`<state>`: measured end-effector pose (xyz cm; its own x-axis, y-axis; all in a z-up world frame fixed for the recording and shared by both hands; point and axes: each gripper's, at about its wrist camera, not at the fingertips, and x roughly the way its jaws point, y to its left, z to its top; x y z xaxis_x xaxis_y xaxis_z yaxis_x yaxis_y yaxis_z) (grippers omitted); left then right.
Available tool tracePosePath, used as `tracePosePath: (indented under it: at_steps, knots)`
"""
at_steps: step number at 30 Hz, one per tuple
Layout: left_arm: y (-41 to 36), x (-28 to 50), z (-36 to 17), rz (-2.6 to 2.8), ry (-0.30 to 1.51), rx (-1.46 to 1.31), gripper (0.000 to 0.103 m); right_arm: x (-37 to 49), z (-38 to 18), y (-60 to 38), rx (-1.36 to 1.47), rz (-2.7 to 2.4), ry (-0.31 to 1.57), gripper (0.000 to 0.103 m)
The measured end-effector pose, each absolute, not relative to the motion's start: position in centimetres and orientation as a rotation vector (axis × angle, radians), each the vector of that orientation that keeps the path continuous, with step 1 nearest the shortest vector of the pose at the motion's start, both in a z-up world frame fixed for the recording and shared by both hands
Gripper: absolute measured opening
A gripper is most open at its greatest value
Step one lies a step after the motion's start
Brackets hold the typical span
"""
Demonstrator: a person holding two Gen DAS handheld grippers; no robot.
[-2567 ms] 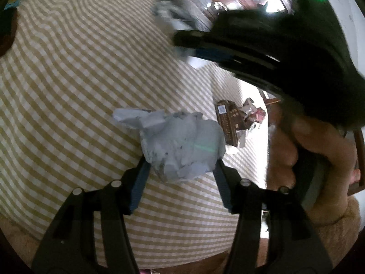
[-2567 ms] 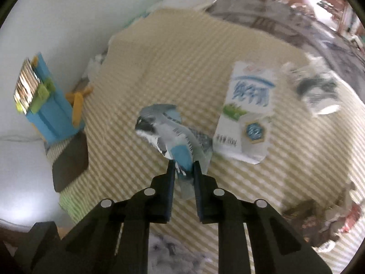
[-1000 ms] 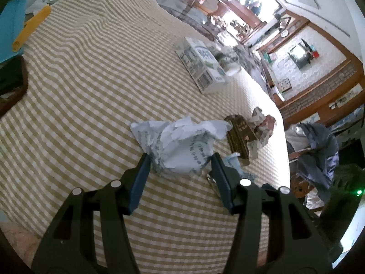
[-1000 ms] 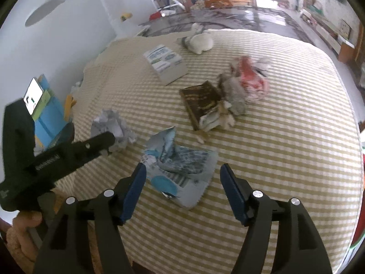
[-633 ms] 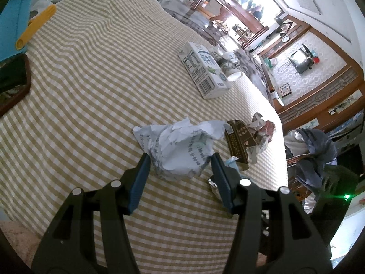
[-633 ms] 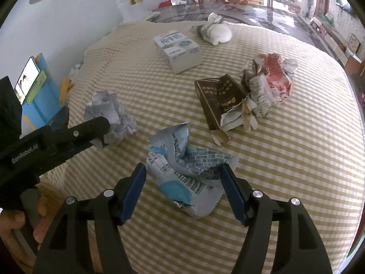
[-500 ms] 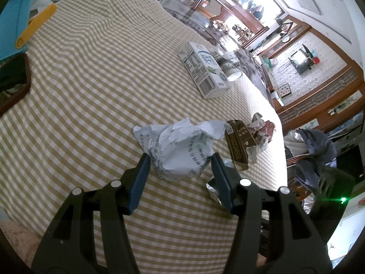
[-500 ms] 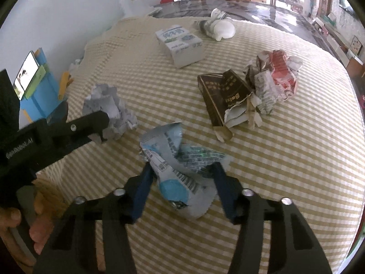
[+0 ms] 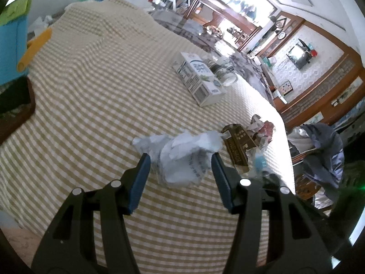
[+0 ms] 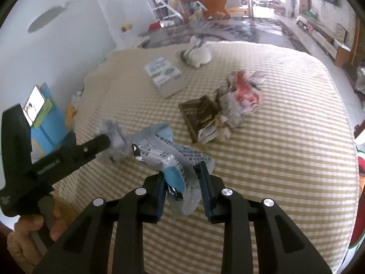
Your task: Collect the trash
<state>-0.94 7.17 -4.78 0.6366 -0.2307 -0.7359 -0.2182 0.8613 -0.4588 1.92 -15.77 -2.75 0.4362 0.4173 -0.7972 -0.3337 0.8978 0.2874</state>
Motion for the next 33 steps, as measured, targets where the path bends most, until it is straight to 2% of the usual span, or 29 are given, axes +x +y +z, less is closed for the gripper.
tracePosePath:
  at_steps: [10,15,17,19,23,24,27,32,33]
  knots:
    - [5.9,-1.8,-2.2,-0.015,0.829,-0.441,0.04,-0.4,0.5,-19.3,0.164,0.426,0.913,0.026]
    - [5.3,-1.7,-1.8,-0.015,0.833,-0.416,0.039,-1.7,2.2,-22.1,0.203,0.395,0.866,0.026]
    - [5.5,-1.6,-2.1,0.004,0.851,-0.409,0.042,-1.9,2.3,-23.2,0.228,0.379,0.861,0.026]
    - [5.9,-1.2,-2.9,-0.002,0.897,-0.416,0.056,-2.1,2.1,-24.4,0.256,0.362,0.862,0.026]
    - [5.6,-0.8,-4.2,-0.031,0.969,-0.442,0.066,-2.2,1.4,-26.3,0.337,0.348,0.877,0.026]
    - [5.2,-0.7,-4.3,-0.045,0.975,-0.429,0.071,-2.2,1.5,-26.6,0.351,0.353,0.874,0.026]
    - [3.6,-0.1,-4.8,-0.043,0.989,-0.34,0.078,-2.3,1.6,-26.3,0.339,0.364,0.869,0.026]
    - [2.5,1.1,-6.3,-0.051,1.042,-0.307,0.078,-2.5,1.5,-26.0,0.327,0.375,0.866,0.027]
    - [2.5,1.2,-6.5,-0.06,1.047,-0.315,0.064,-2.5,1.5,-26.0,0.33,0.375,0.866,0.027]
